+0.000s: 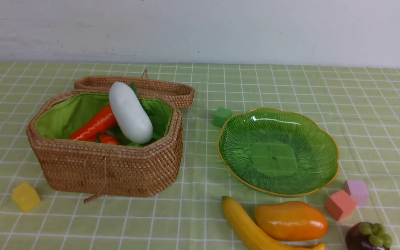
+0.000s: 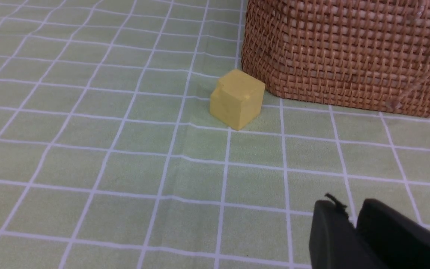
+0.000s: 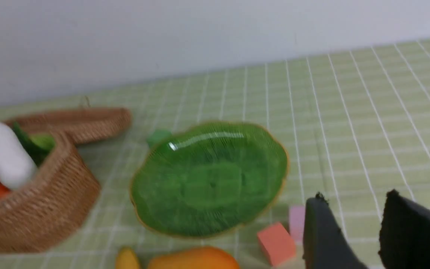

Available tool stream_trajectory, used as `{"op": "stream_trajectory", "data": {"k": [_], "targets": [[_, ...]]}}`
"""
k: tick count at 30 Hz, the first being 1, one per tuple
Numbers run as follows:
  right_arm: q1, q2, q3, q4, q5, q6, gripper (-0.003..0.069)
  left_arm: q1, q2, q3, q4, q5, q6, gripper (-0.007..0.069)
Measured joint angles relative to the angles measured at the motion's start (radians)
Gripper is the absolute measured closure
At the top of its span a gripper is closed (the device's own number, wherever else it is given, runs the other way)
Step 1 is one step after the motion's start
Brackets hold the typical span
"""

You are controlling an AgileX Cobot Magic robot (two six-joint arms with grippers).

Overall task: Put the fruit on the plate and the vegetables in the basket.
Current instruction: Use the right arm to grab a mangosteen and put it into the right plate

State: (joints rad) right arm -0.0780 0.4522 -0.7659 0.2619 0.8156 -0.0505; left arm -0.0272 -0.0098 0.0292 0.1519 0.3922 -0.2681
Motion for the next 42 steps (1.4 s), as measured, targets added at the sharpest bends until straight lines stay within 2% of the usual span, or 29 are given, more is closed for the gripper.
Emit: {"op": "stream_trajectory", "data": {"k": [8, 12, 13, 15, 18, 21, 22, 25, 35, 42], "targets": [[0.073, 0.151, 0.092, 0.080, 0.042, -0.001, 0.0412, 0.000, 0.000, 0.000, 0.000, 0.000, 0.000, 0.0515], [0.080, 0.240, 0.130, 0.070, 0.042, 0.059, 0.0357, 0.000, 0.000, 0.000, 0.000, 0.000, 0.000, 0.0512], [0.080, 0.285, 0.133, 0.047, 0.045, 0.105, 0.0315, 0.000, 0.000, 0.000, 0.000, 0.000, 0.000, 0.0512], [0.080, 0.320, 0.134, 0.029, 0.045, 0.141, 0.0278, 0.000, 0.000, 0.000, 0.000, 0.000, 0.000, 0.0512], [0.080, 0.450, 0.134, 0.000, 0.039, 0.250, 0.0124, 0.000, 0.000, 0.000, 0.000, 0.000, 0.000, 0.0511], [0.080, 0.561, 0.135, 0.042, 0.012, 0.261, 0.0009, 0.000, 0.000, 0.000, 0.000, 0.000, 0.000, 0.0510], [0.080, 0.588, 0.135, 0.063, -0.004, 0.254, -0.0008, 0.000, 0.000, 0.000, 0.000, 0.000, 0.000, 0.0509], [0.081, 0.677, 0.135, 0.113, -0.086, 0.224, -0.0017, 0.000, 0.000, 0.000, 0.000, 0.000, 0.000, 0.0503], [0.081, 0.950, 0.134, 0.083, -0.259, 0.200, 0.0012, 0.000, 0.000, 0.000, 0.000, 0.000, 0.000, 0.0493], [0.081, 0.984, 0.133, 0.126, -0.279, 0.050, 0.0077, 0.000, 0.000, 0.000, 0.000, 0.000, 0.000, 0.0487]]}}
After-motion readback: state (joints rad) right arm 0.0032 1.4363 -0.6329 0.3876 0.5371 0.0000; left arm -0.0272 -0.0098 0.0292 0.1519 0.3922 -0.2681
